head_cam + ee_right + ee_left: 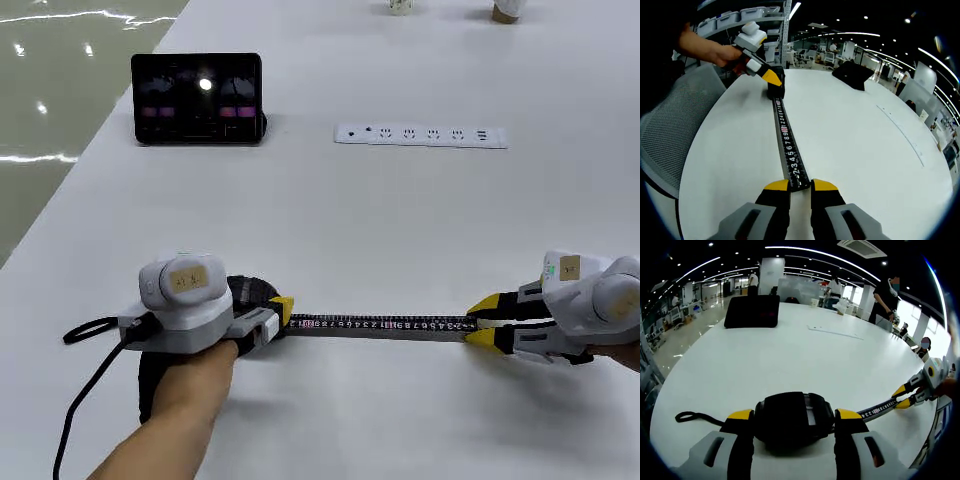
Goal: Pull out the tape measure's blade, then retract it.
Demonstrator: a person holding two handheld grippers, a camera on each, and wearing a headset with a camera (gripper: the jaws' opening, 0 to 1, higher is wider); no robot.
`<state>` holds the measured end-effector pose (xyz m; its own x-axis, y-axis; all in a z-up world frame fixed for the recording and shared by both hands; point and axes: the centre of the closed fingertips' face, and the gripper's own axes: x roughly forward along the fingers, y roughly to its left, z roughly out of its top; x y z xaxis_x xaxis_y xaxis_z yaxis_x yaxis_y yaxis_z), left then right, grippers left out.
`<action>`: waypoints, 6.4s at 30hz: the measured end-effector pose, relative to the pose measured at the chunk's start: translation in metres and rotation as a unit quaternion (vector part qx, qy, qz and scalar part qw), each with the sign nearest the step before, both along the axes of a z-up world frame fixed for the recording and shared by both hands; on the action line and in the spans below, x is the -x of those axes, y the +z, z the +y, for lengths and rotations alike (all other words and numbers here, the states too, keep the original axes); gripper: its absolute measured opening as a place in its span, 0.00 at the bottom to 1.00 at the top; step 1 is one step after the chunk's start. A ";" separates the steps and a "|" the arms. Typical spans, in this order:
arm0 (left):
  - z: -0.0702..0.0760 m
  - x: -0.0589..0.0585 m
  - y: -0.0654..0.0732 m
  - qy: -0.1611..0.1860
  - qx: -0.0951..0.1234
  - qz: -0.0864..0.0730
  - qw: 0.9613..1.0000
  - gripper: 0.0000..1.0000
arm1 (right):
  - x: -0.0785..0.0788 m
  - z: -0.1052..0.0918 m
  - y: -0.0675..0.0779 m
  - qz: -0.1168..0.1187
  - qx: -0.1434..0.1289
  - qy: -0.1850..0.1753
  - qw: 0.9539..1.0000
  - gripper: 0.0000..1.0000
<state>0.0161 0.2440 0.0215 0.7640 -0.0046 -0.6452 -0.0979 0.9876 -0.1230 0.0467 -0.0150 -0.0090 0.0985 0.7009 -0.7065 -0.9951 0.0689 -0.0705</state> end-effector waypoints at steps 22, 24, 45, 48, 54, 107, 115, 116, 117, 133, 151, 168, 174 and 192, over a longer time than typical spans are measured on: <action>0.001 -0.001 -0.007 0.008 -0.021 0.026 0.999 0.60 | 0.006 0.002 0.002 0.013 -0.002 0.007 1.000 0.09; 0.001 0.000 -0.007 0.007 -0.022 0.027 0.999 0.60 | 0.005 0.002 0.001 0.013 -0.001 0.009 1.000 0.09; 0.002 0.000 -0.007 -0.009 -0.018 0.030 0.999 0.57 | 0.007 0.001 0.001 0.016 0.006 0.012 1.000 0.09; 0.001 0.001 -0.007 -0.010 -0.017 0.029 0.999 0.57 | 0.007 0.001 0.001 0.016 0.007 0.013 1.000 0.09; 0.001 0.001 -0.007 -0.011 -0.015 0.029 0.999 0.57 | 0.007 0.001 0.001 0.016 0.009 0.014 1.000 0.10; 0.000 0.003 -0.007 -0.028 -0.003 0.029 0.999 0.58 | 0.016 0.048 -0.003 0.026 0.000 0.037 0.999 0.10; 0.001 0.003 -0.007 -0.029 -0.001 0.027 0.999 0.58 | 0.020 0.060 -0.003 0.029 -0.003 0.040 0.999 0.10; 0.001 0.003 -0.007 -0.029 -0.001 0.027 0.999 0.58 | 0.021 0.062 -0.003 0.030 -0.004 0.040 0.999 0.10; 0.001 0.003 -0.007 -0.030 -0.001 0.027 0.999 0.58 | 0.022 0.063 -0.002 0.030 -0.004 0.041 0.999 0.10; 0.000 0.003 -0.007 -0.035 0.002 0.027 0.999 0.58 | 0.028 0.080 -0.002 0.032 -0.008 0.045 0.998 0.10; 0.000 0.002 -0.007 -0.041 0.003 0.026 0.999 0.58 | 0.035 0.106 -0.003 0.029 -0.011 0.057 0.998 0.10; 0.000 0.003 -0.007 -0.043 0.005 0.026 0.999 0.59 | 0.036 0.120 -0.003 0.026 -0.013 0.062 0.998 0.10; 0.000 0.003 -0.007 -0.044 0.007 0.026 0.999 0.59 | 0.039 0.130 -0.002 0.025 -0.015 0.067 0.997 0.10; 0.000 0.004 -0.007 -0.049 0.014 0.030 0.998 0.59 | 0.048 0.160 -0.002 0.023 -0.016 0.084 0.996 0.10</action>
<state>0.0121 0.2437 0.0141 0.7185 -0.0960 -0.6888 -0.0095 0.9890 -0.1478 -0.0008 0.1450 -0.0115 -0.0532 0.7271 -0.6845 -0.9950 -0.0965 -0.0252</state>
